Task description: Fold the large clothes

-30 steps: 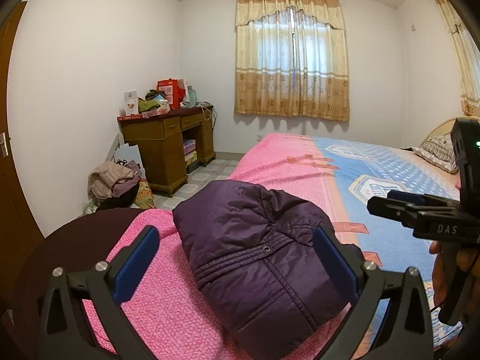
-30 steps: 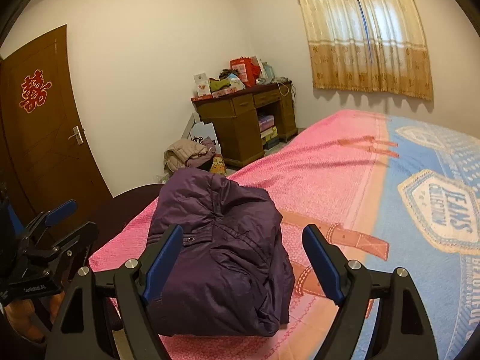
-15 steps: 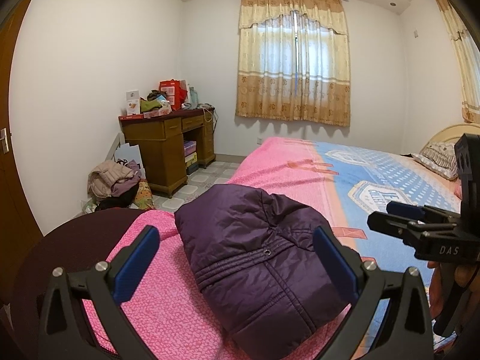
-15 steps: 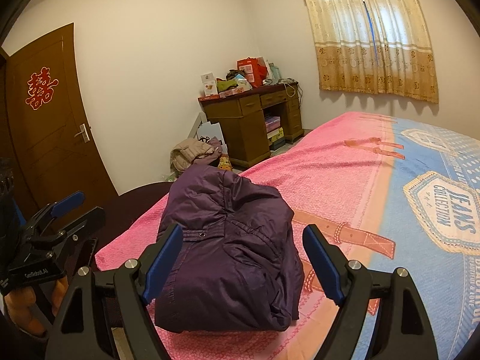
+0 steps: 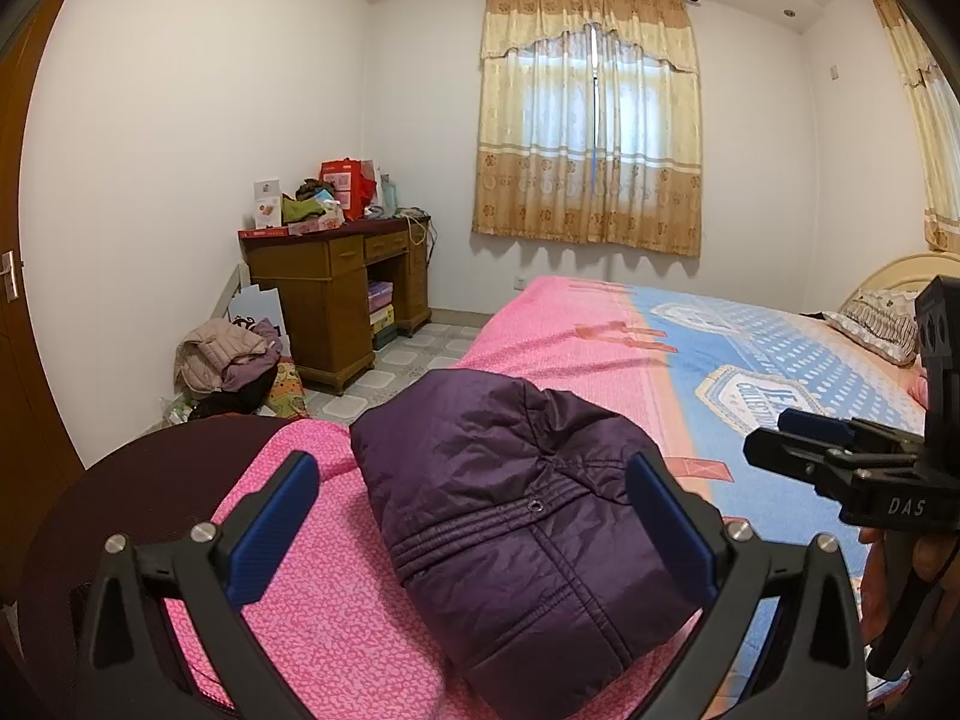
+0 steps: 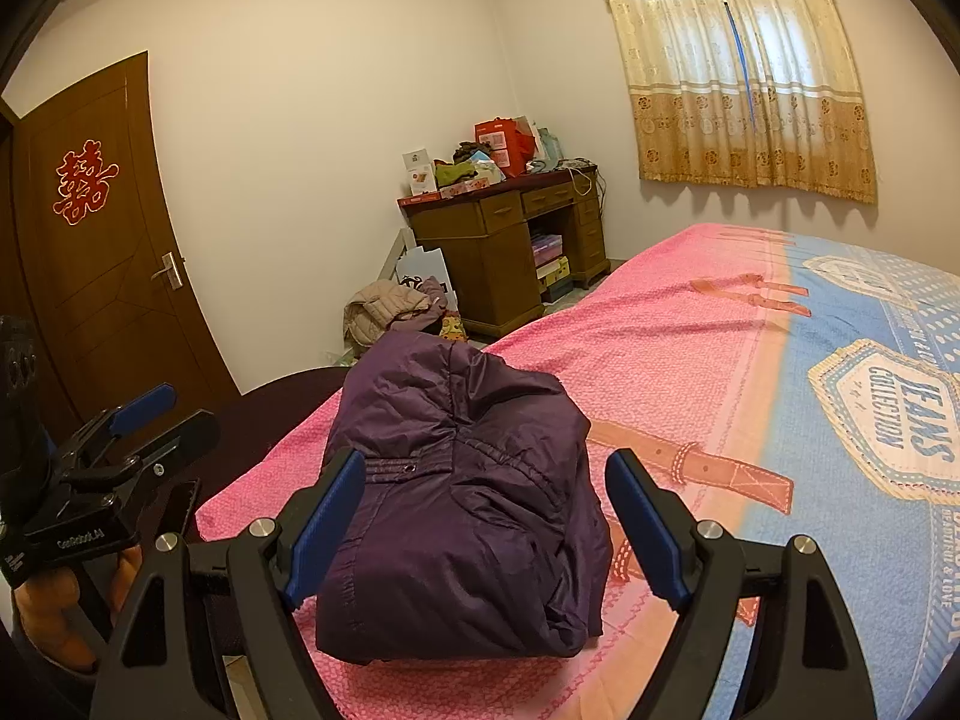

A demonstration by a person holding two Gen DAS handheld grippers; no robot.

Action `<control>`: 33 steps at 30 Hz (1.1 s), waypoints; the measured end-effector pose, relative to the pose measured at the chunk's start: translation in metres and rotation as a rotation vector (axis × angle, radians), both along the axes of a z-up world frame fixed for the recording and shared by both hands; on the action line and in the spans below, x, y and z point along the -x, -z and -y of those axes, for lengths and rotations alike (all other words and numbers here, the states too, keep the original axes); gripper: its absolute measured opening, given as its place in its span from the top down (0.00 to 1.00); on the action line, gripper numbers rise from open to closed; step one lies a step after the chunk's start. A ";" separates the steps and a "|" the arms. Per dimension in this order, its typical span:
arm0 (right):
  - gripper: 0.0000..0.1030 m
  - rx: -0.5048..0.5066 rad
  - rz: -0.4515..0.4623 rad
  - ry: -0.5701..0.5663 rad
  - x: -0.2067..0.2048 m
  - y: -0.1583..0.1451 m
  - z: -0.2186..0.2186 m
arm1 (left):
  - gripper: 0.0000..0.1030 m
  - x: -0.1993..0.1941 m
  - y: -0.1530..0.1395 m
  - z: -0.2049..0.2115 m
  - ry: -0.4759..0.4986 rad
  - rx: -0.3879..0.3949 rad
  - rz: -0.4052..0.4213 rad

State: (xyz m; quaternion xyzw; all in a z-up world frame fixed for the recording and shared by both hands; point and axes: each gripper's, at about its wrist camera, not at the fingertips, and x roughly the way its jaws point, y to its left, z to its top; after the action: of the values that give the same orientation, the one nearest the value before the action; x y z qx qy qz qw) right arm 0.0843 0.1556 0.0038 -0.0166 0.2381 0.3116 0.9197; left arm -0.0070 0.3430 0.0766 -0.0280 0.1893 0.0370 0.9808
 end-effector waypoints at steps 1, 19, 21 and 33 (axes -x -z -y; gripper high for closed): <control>0.20 0.000 0.000 0.000 0.001 0.000 0.000 | 0.00 0.000 0.000 0.000 -0.002 -0.003 -0.001; 0.20 -0.009 0.012 -0.001 0.004 -0.001 -0.001 | 0.00 -0.003 0.002 0.002 0.011 0.015 -0.027; 0.20 -0.013 0.019 -0.003 0.005 -0.001 -0.001 | 0.00 -0.003 0.001 0.003 -0.018 0.014 -0.022; 0.20 -0.017 0.020 -0.008 0.008 0.000 -0.001 | 0.00 -0.004 0.001 0.016 -0.094 -0.003 -0.007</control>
State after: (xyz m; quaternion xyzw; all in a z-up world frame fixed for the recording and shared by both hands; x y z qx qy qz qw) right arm 0.0767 0.1564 0.0041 -0.0127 0.2260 0.3172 0.9209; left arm -0.0029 0.3271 0.0755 -0.0353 0.1909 0.0834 0.9774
